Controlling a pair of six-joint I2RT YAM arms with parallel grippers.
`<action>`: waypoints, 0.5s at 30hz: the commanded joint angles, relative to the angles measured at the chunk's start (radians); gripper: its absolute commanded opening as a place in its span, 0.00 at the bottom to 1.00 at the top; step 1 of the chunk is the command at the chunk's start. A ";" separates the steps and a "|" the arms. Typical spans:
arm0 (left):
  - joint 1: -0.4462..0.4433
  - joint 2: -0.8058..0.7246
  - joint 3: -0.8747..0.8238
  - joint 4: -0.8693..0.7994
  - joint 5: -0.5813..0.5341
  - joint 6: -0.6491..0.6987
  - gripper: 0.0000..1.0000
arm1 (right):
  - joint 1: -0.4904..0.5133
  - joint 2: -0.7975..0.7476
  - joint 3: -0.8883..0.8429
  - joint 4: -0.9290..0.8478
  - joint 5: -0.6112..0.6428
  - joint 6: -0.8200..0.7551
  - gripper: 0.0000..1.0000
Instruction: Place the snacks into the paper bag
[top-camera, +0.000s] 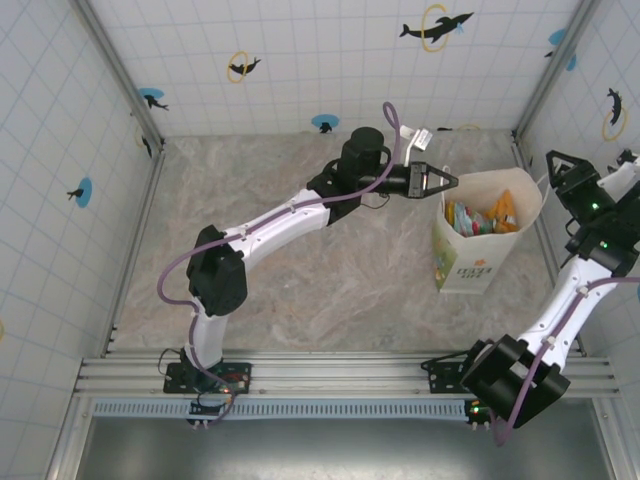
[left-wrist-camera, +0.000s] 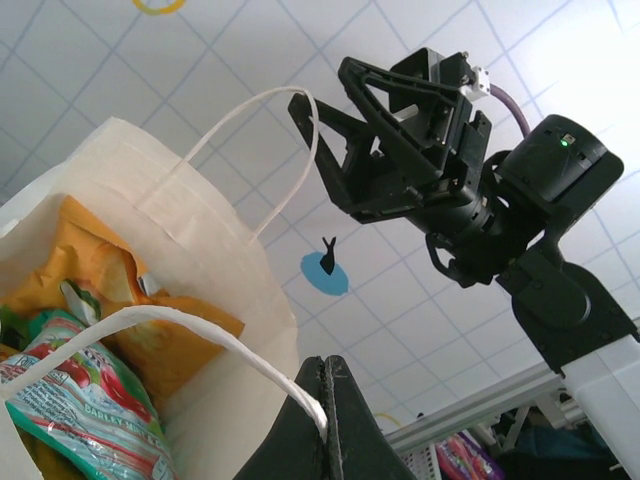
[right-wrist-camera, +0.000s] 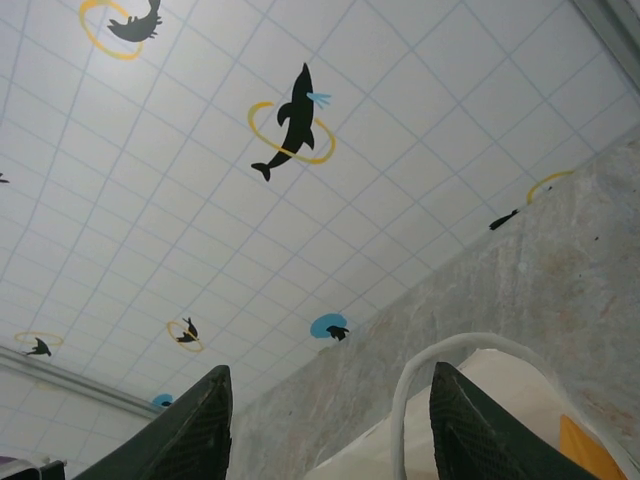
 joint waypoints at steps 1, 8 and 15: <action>0.008 -0.041 0.046 0.027 0.004 0.025 0.00 | 0.011 0.006 -0.035 0.126 -0.035 0.046 0.52; 0.021 -0.051 0.046 0.007 -0.019 0.030 0.00 | 0.013 0.031 -0.004 0.156 -0.017 0.049 0.29; 0.054 -0.088 0.053 -0.110 -0.095 0.105 0.00 | 0.030 -0.002 0.001 0.140 0.023 0.036 0.01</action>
